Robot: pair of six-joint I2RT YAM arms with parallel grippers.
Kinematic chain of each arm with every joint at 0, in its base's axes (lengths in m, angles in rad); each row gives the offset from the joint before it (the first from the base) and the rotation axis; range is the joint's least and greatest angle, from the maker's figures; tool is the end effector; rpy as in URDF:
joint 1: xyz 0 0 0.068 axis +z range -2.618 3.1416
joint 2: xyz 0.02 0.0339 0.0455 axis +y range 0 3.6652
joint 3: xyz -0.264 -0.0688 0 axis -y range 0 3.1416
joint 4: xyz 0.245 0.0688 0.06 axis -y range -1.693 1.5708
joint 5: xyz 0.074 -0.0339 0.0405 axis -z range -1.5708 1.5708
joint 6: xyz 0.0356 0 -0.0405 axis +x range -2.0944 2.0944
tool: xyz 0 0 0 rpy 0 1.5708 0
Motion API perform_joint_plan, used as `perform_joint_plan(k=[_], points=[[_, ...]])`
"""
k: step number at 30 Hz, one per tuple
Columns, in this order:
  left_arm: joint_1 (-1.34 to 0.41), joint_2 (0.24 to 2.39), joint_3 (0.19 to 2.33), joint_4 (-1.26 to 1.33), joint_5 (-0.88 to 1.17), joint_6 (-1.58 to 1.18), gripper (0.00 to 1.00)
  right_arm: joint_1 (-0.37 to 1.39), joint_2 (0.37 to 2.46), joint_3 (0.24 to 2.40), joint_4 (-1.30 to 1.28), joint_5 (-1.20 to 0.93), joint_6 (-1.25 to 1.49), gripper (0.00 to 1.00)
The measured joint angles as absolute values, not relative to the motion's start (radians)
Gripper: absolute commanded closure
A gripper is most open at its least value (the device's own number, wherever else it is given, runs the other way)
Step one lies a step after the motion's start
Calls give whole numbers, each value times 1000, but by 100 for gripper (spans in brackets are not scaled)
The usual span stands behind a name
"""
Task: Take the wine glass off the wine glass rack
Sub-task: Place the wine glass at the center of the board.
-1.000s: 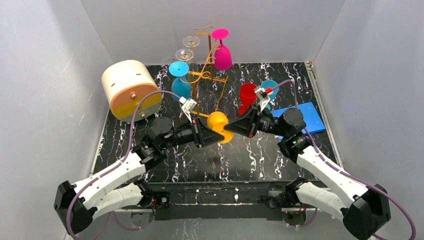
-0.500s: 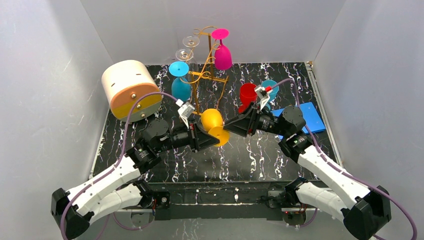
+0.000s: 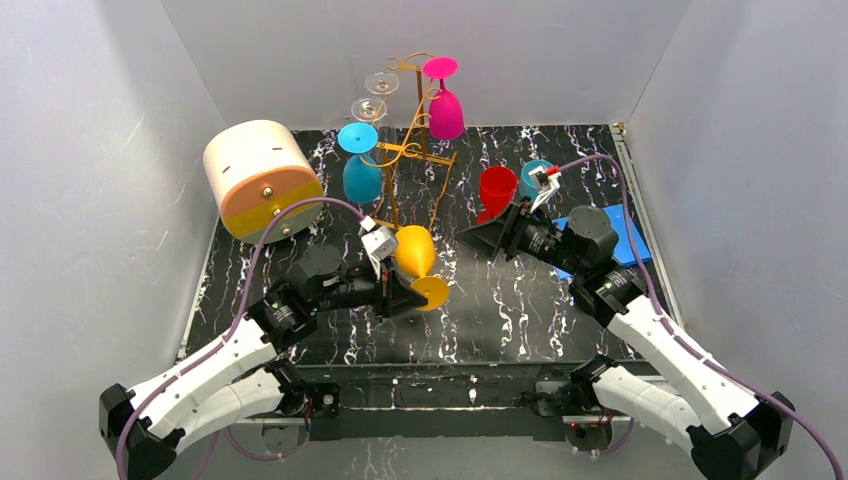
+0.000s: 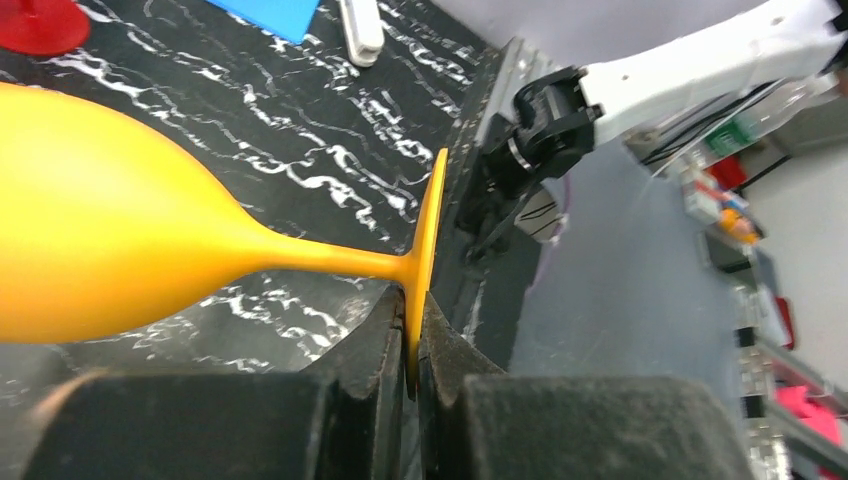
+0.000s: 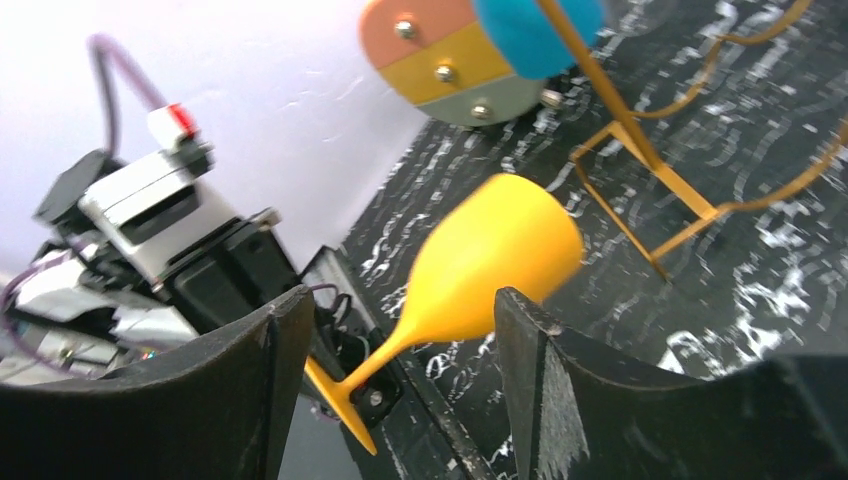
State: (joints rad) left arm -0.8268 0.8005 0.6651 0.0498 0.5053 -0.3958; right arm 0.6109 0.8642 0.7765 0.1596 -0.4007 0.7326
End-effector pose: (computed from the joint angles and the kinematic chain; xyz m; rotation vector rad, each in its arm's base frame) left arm 0.1172 -0.1528 0.3204 0.7924 1.6481 -1.3136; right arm 0.1595 0.1286 0.3603 -0.2561 1.6494 1.3499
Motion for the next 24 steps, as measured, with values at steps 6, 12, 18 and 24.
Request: perform_joint_plan(k=[6,12,18,24], points=[[-827,763,661,-69,455,-221,100,611,908,828,-49,-252,729,24],[-827,725,646,-113,422,-113,100,611,976,873,-139,-256,748,21],[-827,625,580,-59,405,-82,100,611,997,901,-144,-313,774,15],[-827,571,565,-60,484,39,100,611,1033,944,-186,-323,777,13]])
